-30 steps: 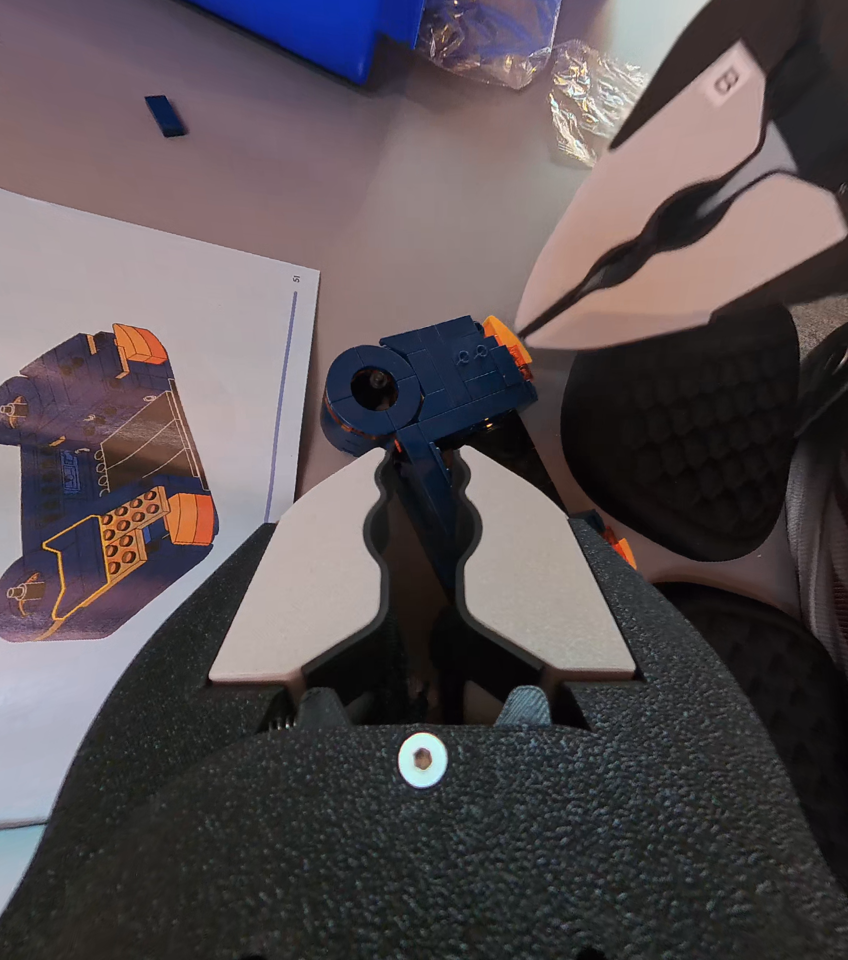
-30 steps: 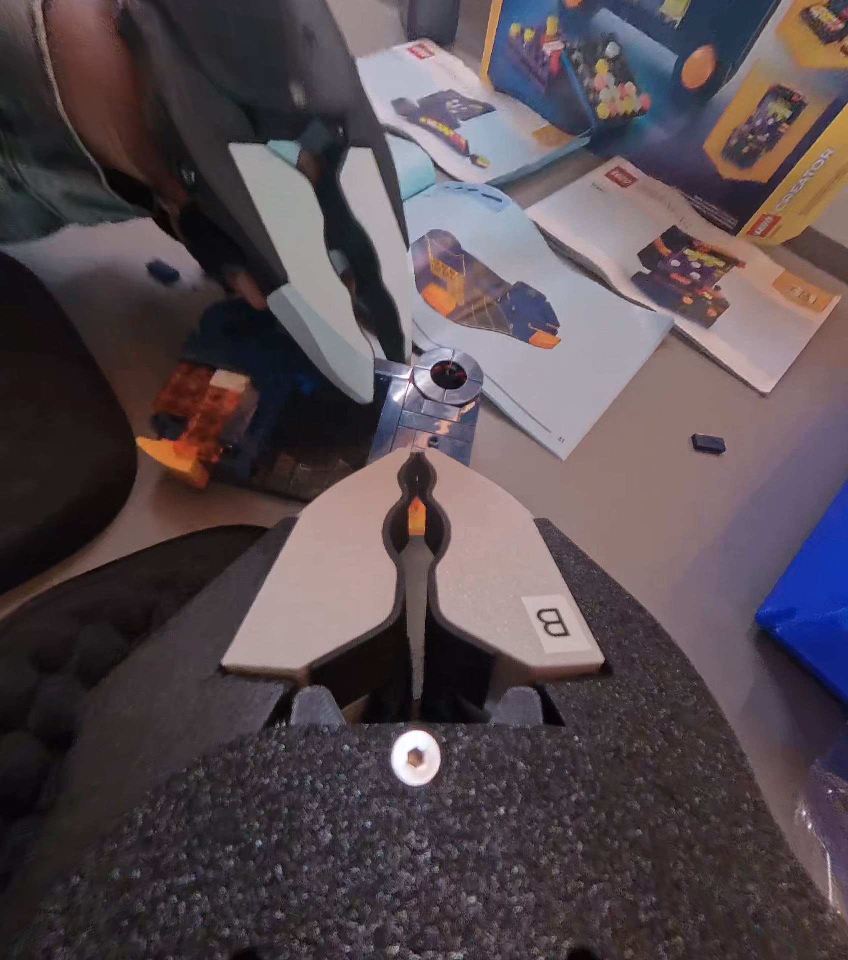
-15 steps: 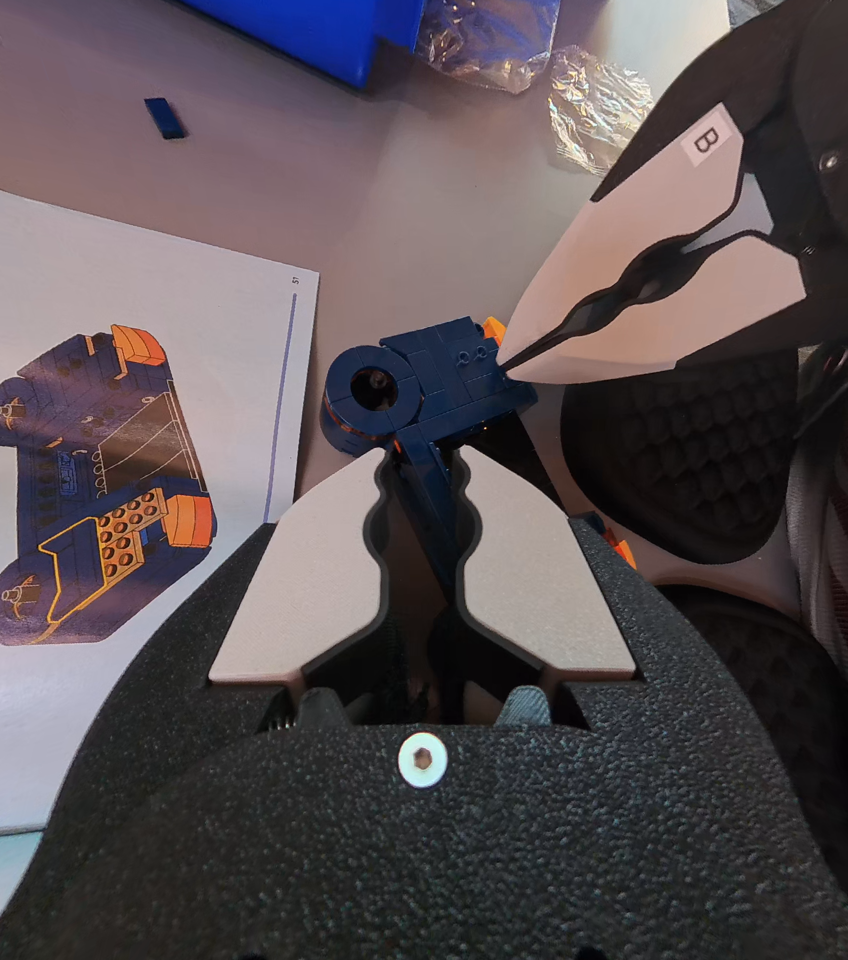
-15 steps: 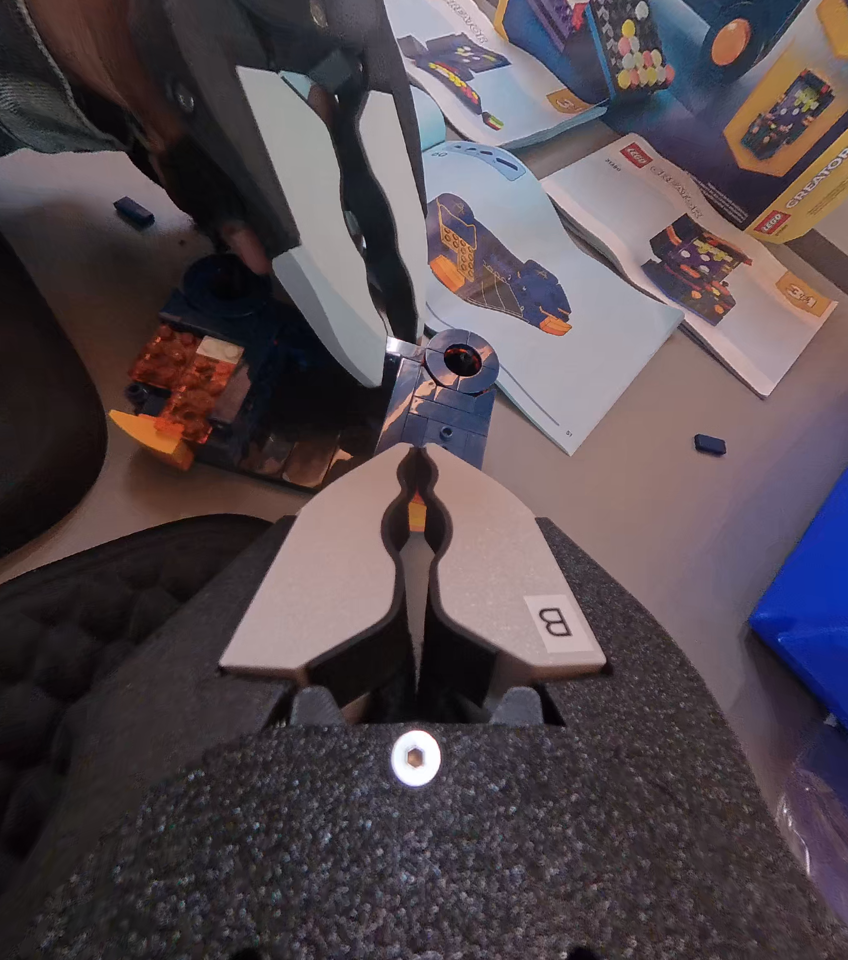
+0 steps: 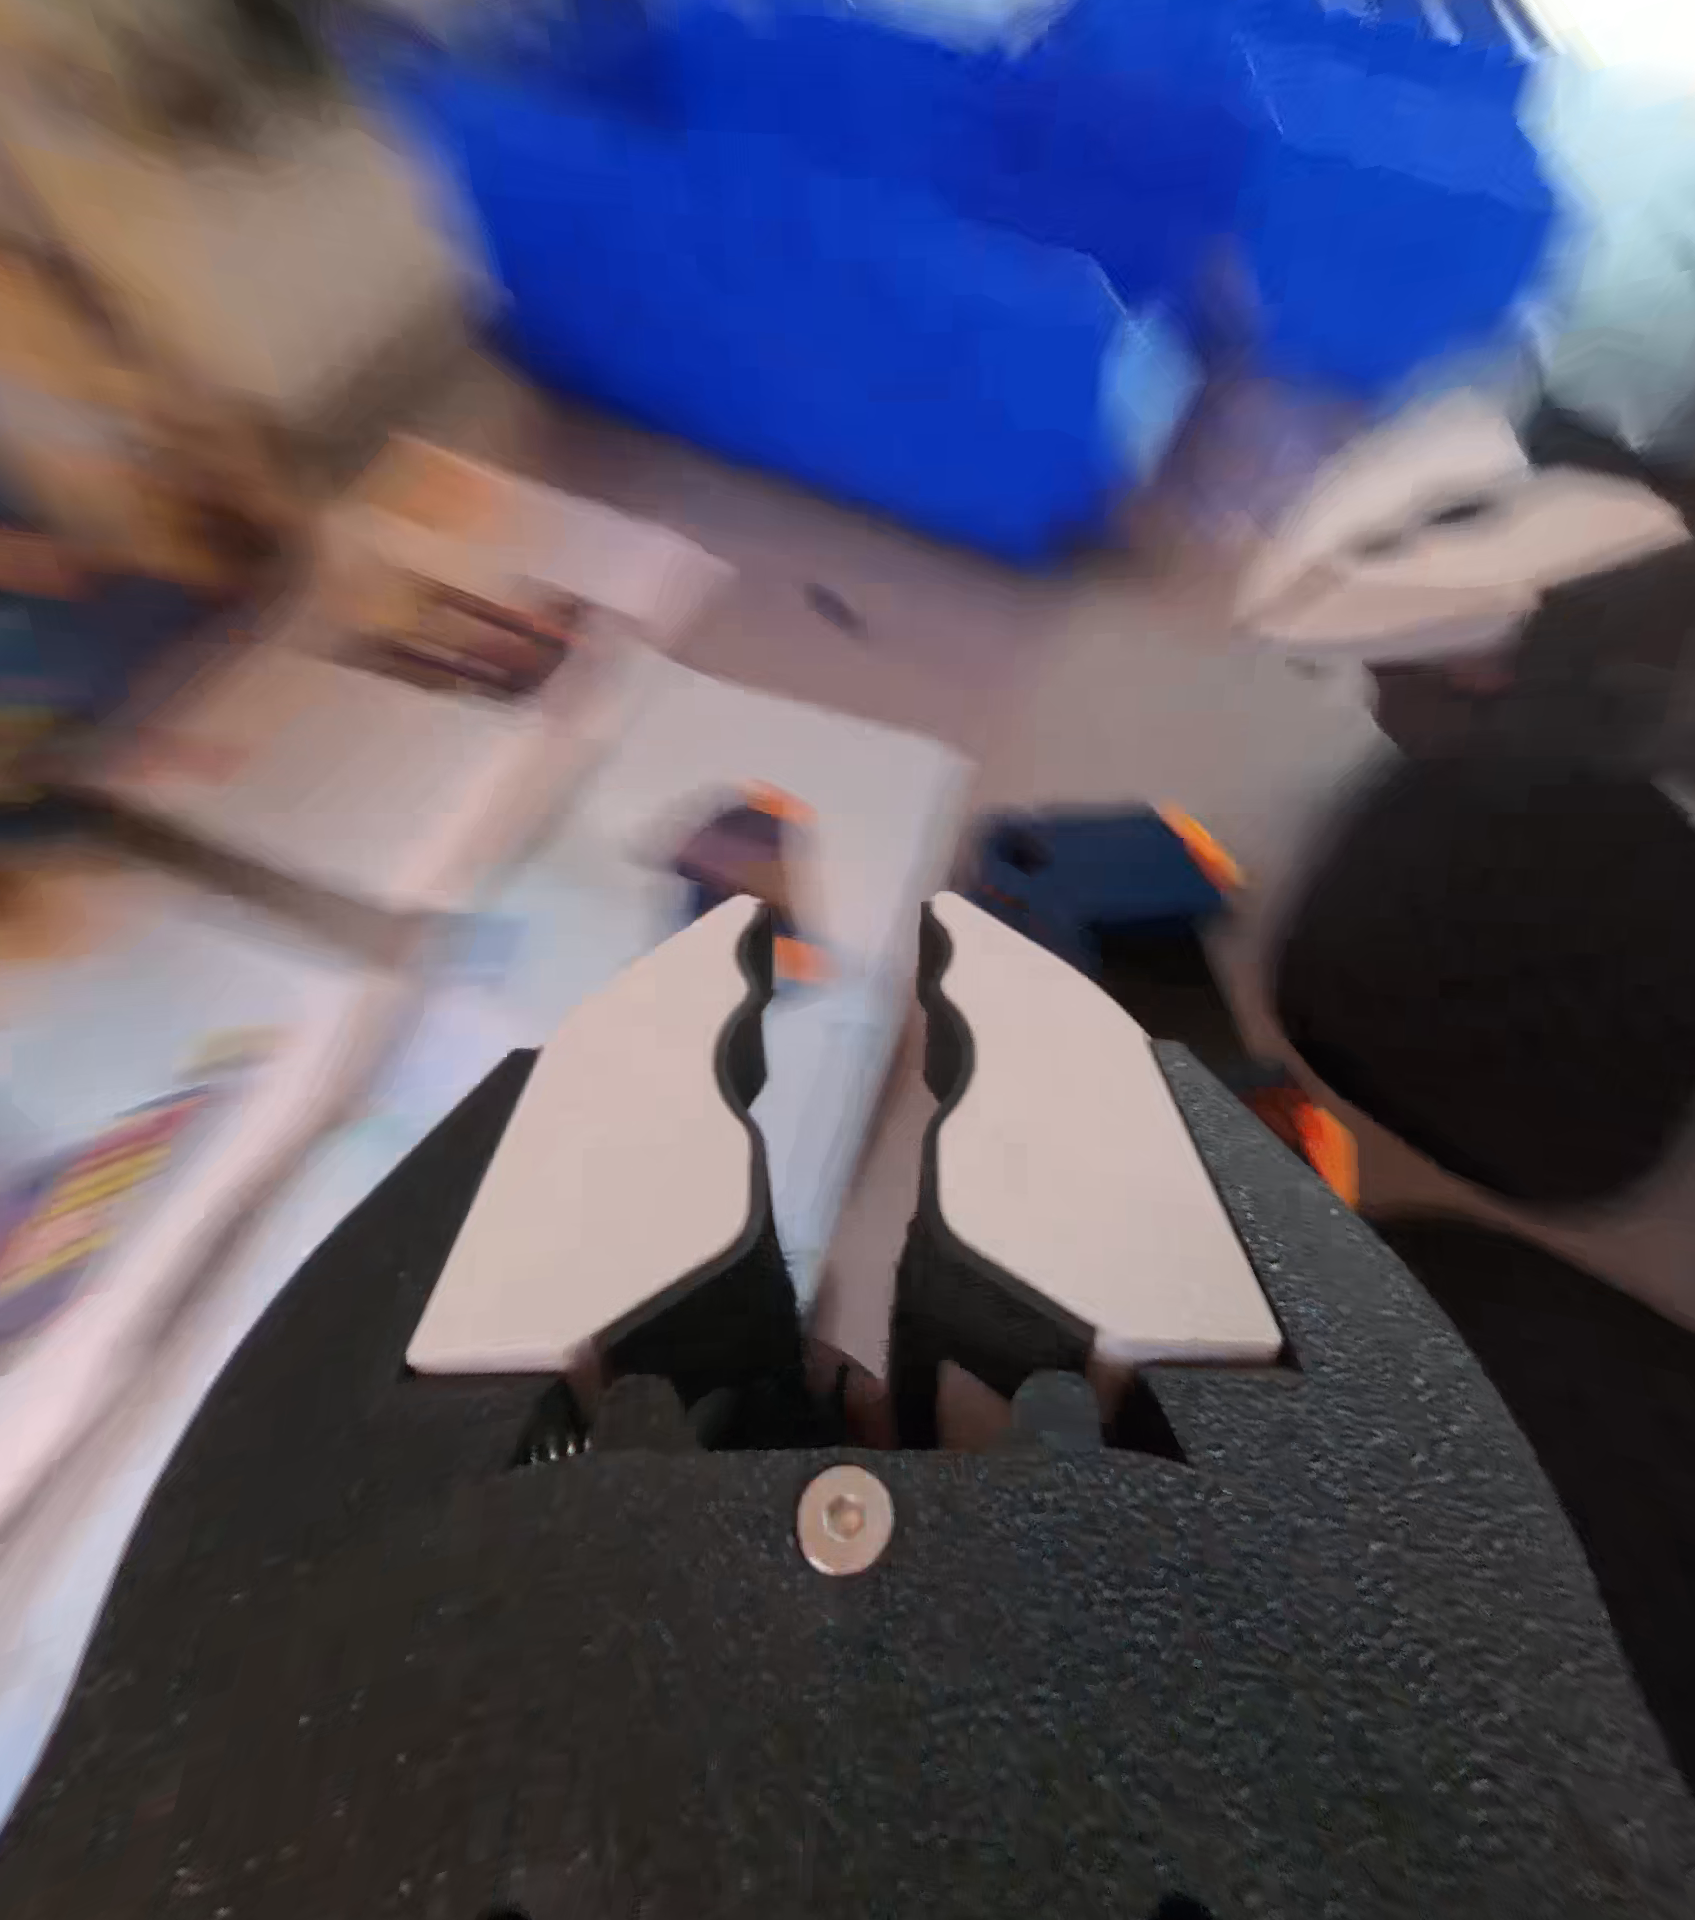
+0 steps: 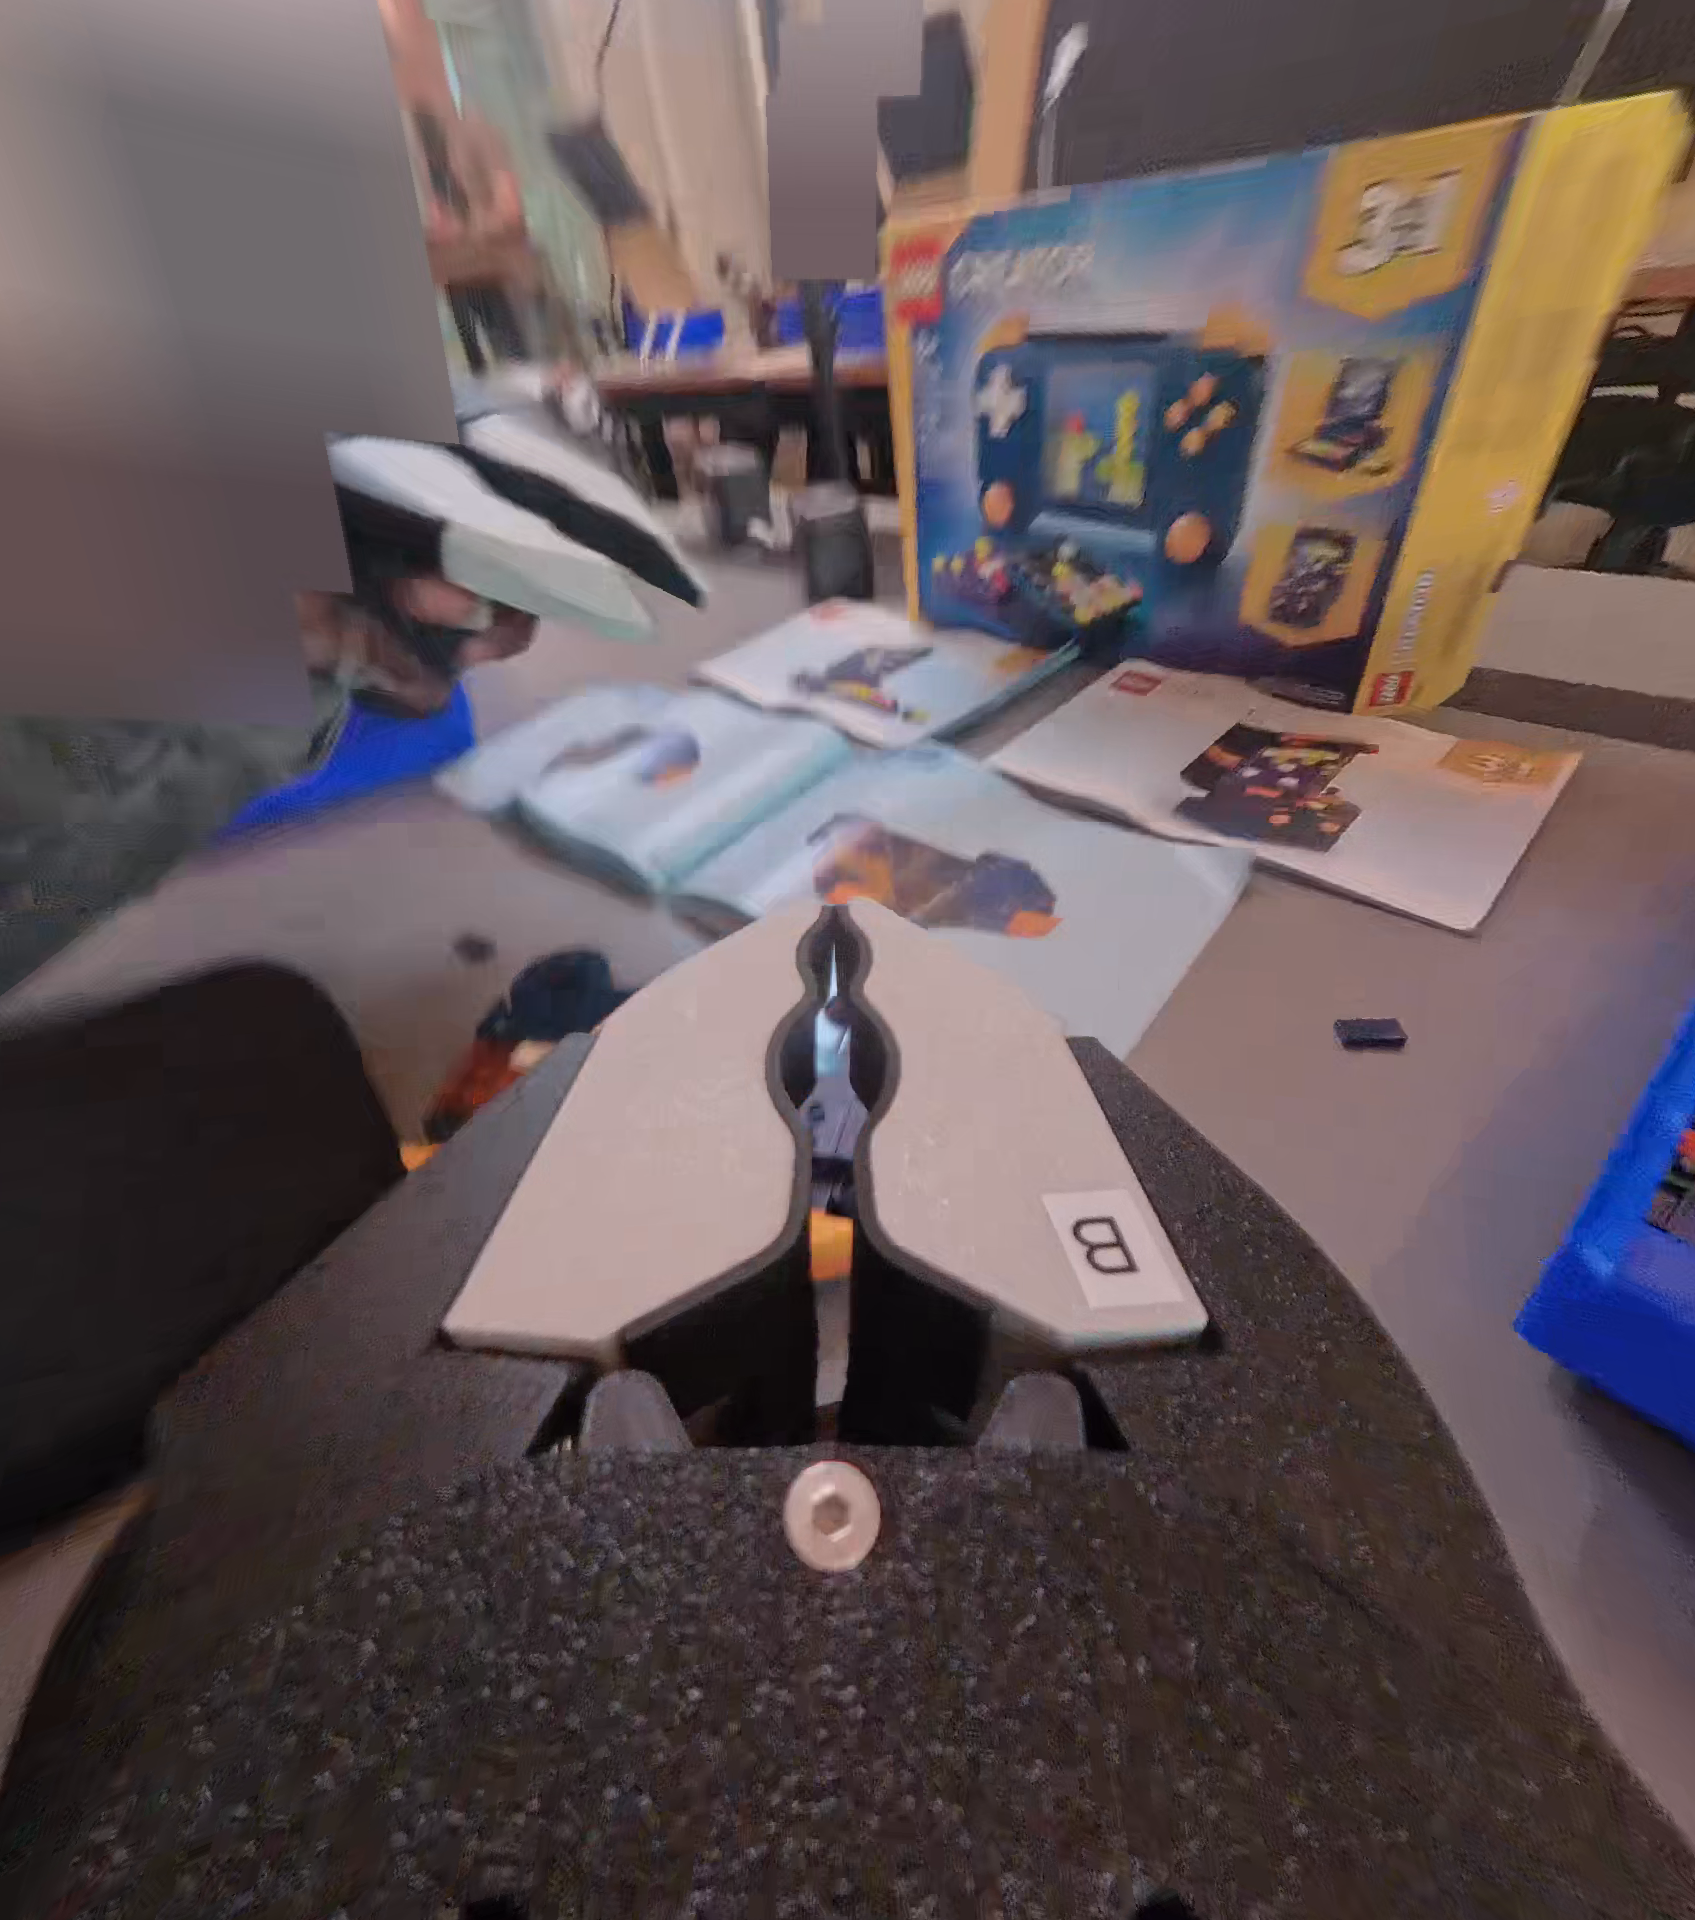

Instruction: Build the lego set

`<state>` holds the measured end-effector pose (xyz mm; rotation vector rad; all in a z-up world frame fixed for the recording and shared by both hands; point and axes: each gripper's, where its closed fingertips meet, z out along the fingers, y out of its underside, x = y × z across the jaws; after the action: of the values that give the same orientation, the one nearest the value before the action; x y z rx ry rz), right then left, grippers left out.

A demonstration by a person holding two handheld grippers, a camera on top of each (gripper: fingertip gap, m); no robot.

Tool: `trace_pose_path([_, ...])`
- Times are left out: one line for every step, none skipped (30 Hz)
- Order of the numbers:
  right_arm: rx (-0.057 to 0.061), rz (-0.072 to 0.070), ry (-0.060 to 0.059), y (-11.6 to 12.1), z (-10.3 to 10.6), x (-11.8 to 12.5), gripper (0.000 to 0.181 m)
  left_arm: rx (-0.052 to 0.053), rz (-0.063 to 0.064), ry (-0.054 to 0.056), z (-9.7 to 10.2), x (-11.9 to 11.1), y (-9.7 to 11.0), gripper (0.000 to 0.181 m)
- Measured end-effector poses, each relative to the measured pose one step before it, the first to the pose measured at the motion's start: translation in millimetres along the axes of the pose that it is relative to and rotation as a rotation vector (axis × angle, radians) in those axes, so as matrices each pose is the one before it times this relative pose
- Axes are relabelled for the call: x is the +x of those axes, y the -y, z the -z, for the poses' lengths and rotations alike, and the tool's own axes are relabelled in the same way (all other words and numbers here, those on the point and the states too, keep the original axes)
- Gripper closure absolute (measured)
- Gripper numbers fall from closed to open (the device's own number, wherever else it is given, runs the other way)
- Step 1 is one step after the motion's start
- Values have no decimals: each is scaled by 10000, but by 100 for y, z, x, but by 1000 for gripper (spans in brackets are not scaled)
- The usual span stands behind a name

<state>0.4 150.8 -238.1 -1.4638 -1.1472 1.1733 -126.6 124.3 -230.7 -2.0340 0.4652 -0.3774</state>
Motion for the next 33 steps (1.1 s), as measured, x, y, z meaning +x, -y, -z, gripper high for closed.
trace_pose_path([239,-672,25,463,-131,805,173,1025,225,1226,2376,-2078,1160,151])
trace_pose_path([-91,-603,-20,-86,-437,907,157,1095,240,1258,2176,-2219,1197,149])
trace_pose_path([-355,-498,-142,-526,-584,1122,152,1082,180,1125,1882,-2090,1095,149])
trace_pose_path([-392,-411,-156,-571,-673,1031,145,942,117,928,1535,-1789,795,149])
trace_pose_path([-344,-233,134,-440,-685,408,141,606,73,550,1178,-1147,272,150])
trace_pose_path([-433,-86,116,-457,-618,235,141,29,21,-35,859,-170,-500,151])
trace_pose_path([-506,68,-127,-425,-491,266,142,-543,15,-582,691,763,-1252,153])
trace_pose_path([-495,442,92,-272,-400,-504,144,-821,113,-880,565,1385,-1709,154])
trace_pose_path([-499,795,328,-177,-386,-1248,149,-1002,84,-1305,458,2184,-2095,156])
trace_pose_path([-517,898,268,-112,-466,-1380,150,-1220,72,-1376,190,2433,-2495,156])
trace_pose_path([-353,854,143,123,-506,-1228,149,-1304,-112,-864,-266,1720,-2534,156])
trace_pose_path([-122,725,150,377,-473,-1112,150,-1032,-224,-50,-656,569,-2032,156])
trace_pose_path([3,480,208,471,-428,-956,149,-686,-317,49,-771,353,-1392,156])
trace_pose_path([55,186,239,461,-374,-735,149,-366,-206,-161,-704,494,-748,155])
trace_pose_path([85,-38,215,365,-308,-483,149,-140,38,-112,-567,219,-289,155])
trace_pose_path([120,-139,130,283,-193,-225,148,-89,131,-63,-419,-8,-154,155])
trace_pose_path([146,-169,13,195,-69,-31,148,-160,70,-72,-304,-5,-260,155])
trace_pose_path([120,-145,-47,97,38,49,148,-273,16,129,-225,-287,-436,155])
trace_pose_path([68,-79,-44,-9,98,16,148,-342,-31,159,-230,-319,-565,157])
trace_pose_path([18,-9,-58,-71,134,5,148,-270,-52,-125,-283,128,-507,160])
trace_pose_path([-25,36,-86,-125,129,51,148,35,10,-91,-290,108,-81,165])
trace_pose_path([-53,64,-80,-151,94,32,148,113,34,-92,-182,82,77,172])
trace_pose_path([-57,81,-22,-140,34,-53,148,51,21,-89,-58,50,62,173])
trace_pose_path([-30,99,108,-75,-38,-282,149,-6,-24,175,32,-267,28,174])
trace_pose_path([6,146,276,25,-82,-595,154,137,-92,488,144,-627,228,174])
trace_pose_path([49,241,384,144,-139,-857,157,561,-125,200,322,-125,912,174])
trace_pose_path([126,354,414,308,-174,-1024,160,906,-154,-232,480,607,1597,174])
trace_pose_path([192,440,445,446,-205,-1103,163,1078,-185,-400,443,973,2027,174])
trace_pose_path([236,465,440,577,-210,-1085,165,1009,-89,-679,186,1362,2021,174])
trace_pose_path([265,392,389,645,-169,-890,166,674,16,-873,-117,1532,1518,174])
trace_pose_path([261,275,420,638,-75,-736,167,359,-36,-721,-297,1167,956,174])
trace_pose_path([222,170,480,579,7,-674,167,125,-129,-418,-362,631,514,174])
trace_pose_path([140,101,446,424,43,-545,167,-44,-108,-312,-398,404,231,174])
